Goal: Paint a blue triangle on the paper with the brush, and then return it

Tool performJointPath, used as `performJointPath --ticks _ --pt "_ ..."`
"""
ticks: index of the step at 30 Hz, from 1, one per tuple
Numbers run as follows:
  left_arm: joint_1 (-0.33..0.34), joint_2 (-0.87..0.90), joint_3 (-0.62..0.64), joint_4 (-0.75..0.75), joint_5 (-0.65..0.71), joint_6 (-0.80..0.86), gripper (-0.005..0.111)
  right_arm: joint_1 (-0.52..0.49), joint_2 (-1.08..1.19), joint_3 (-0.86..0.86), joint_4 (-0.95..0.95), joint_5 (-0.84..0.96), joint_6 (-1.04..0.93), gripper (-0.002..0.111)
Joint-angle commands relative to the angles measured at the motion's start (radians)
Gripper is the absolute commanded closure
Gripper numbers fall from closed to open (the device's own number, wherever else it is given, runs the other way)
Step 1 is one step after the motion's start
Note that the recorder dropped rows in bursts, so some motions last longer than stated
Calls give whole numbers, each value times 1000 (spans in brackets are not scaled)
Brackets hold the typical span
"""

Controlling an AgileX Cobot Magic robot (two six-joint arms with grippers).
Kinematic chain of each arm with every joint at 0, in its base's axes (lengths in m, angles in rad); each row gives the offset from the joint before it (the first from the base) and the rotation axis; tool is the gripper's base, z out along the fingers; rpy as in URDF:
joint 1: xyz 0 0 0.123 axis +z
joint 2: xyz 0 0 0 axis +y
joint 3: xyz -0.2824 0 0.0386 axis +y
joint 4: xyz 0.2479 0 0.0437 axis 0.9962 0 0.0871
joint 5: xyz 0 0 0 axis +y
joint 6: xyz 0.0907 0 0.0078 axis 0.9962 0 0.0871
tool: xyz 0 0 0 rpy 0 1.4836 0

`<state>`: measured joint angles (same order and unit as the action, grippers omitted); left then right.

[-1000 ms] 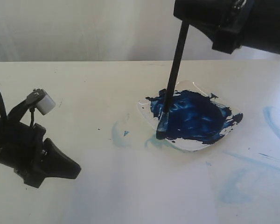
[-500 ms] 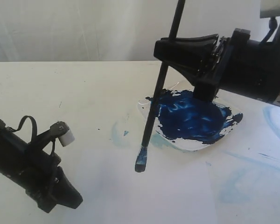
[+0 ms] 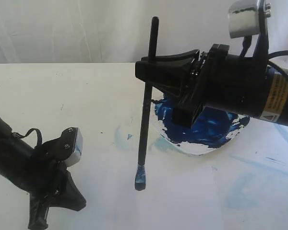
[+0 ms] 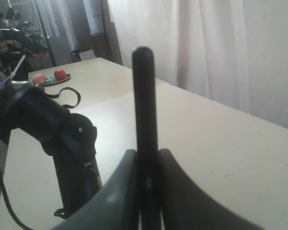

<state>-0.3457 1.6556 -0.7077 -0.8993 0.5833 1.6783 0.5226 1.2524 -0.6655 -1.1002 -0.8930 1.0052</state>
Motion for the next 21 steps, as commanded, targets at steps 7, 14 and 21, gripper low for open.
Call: performJointPath --ticks 7,14,21 --pt "-5 10 -5 -34 -42 49 107 5 -4 5 28 16 -12 108" --pt "-5 2 -47 -63 -46 -265 107 5 -4 5 28 16 -12 108" --pt "-5 -14 -151 308 17 -1011 107 5 -4 5 28 16 -12 108"
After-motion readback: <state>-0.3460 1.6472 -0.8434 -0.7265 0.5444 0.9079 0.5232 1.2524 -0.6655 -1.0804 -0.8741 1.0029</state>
